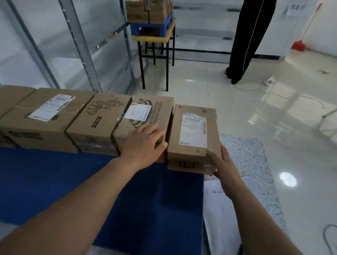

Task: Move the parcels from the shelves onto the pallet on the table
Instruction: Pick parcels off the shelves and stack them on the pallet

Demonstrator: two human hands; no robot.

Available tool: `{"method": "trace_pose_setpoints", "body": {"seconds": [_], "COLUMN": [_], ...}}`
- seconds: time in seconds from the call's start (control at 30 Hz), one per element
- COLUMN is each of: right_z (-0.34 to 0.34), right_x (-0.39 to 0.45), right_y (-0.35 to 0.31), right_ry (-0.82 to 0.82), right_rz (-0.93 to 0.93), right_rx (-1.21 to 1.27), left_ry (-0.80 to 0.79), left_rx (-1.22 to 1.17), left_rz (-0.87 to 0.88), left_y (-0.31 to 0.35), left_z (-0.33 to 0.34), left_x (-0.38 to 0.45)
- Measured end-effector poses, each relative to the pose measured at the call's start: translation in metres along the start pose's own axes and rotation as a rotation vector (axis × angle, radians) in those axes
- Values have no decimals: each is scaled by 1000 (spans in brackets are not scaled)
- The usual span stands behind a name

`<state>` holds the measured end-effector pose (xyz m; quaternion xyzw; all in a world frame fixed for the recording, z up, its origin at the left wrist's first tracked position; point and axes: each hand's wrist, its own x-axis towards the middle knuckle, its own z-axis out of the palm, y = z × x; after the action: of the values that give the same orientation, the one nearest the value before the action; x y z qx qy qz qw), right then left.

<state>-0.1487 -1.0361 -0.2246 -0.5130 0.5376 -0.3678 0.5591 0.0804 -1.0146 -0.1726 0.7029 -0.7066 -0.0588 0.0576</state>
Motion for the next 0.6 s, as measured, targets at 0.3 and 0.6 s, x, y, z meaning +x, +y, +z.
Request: {"method": "trace_pose_setpoints", "body": {"seconds": [0.3, 0.6], "right_z": [0, 16], "right_x": [20, 27], "right_y": [-1, -3], "right_ry": [-87, -136], "right_rz": [30, 33], "right_rx": [35, 32], "left_ry": [-19, -46], "left_rx": [8, -19], "left_rz": [11, -6], "left_y": [-9, -25], "left_z": [-5, -8], "left_x": [6, 10]}}
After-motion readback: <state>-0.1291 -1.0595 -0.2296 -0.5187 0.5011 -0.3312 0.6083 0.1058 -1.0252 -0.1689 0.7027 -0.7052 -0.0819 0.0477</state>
